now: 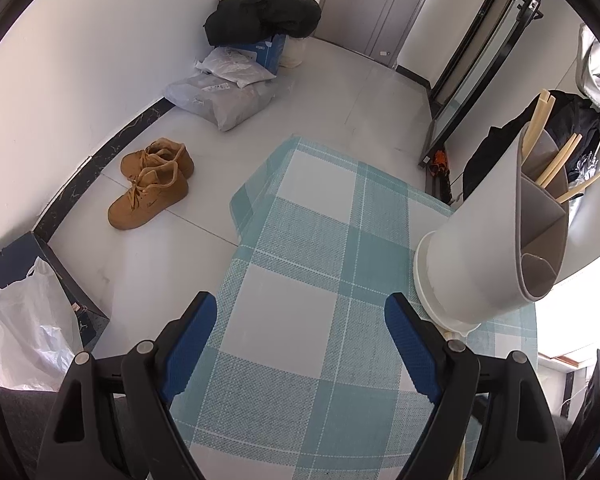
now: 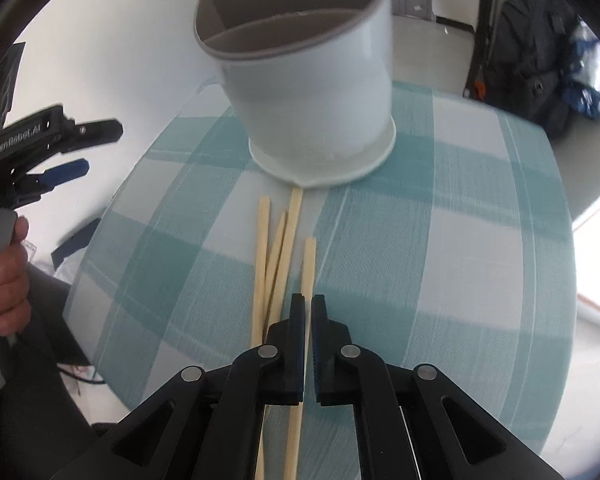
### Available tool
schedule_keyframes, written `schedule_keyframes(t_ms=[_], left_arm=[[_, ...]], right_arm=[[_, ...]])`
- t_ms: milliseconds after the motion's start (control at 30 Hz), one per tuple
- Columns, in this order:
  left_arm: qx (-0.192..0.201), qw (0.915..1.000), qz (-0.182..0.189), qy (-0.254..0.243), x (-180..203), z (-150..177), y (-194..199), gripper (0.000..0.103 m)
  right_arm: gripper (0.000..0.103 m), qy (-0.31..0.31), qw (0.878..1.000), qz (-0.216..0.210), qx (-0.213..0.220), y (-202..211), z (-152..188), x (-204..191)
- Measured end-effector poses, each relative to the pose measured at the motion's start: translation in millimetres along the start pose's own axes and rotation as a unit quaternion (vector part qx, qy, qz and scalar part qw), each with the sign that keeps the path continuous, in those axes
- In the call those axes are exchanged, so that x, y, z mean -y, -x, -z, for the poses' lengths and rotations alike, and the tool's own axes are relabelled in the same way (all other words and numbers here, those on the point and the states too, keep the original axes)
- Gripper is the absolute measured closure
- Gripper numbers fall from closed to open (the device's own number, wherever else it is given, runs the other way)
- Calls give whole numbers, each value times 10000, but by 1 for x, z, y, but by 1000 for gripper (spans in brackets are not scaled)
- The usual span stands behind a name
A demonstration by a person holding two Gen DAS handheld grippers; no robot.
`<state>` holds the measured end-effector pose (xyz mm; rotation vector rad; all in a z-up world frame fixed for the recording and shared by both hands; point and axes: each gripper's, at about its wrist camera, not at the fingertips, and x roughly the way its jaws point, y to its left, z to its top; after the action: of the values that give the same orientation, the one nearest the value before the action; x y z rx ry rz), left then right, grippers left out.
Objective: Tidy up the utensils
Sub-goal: 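Lift the chopsticks with the right gripper while the left gripper reaches toward the remaining chopsticks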
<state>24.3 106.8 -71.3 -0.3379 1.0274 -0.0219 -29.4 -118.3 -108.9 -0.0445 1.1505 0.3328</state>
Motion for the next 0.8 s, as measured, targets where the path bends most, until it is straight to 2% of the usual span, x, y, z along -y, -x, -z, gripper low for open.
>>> schedule_keyframes(t_ms=[200, 267, 333, 467, 567, 667, 800], left_arm=[[-19, 10000, -26, 45, -6, -1, -1, 20], [26, 10000, -71, 49, -8, -1, 1, 20], [17, 9999, -78, 62, -9, -1, 0, 20], [-110, 9999, 49, 29, -6, 1, -5, 20], [-226, 9995, 178, -136, 3, 5, -7, 20], [-425, 9981, 288, -352, 17, 13, -12, 20], [-798, 9938, 607, -485, 34, 26, -21, 20]], right_arm=[[98, 332, 9994, 98, -91, -17, -22, -7], [92, 527, 9982, 258, -132, -21, -27, -13], [91, 618, 9973, 351, -192, -28, -29, -19], [96, 736, 9963, 379, -224, -31, -30, -21], [97, 406, 9991, 111, -104, -26, -31, -5], [97, -126, 9996, -143, 196, -15, -32, 19], [97, -994, 9911, -585, 667, 7, -34, 61]])
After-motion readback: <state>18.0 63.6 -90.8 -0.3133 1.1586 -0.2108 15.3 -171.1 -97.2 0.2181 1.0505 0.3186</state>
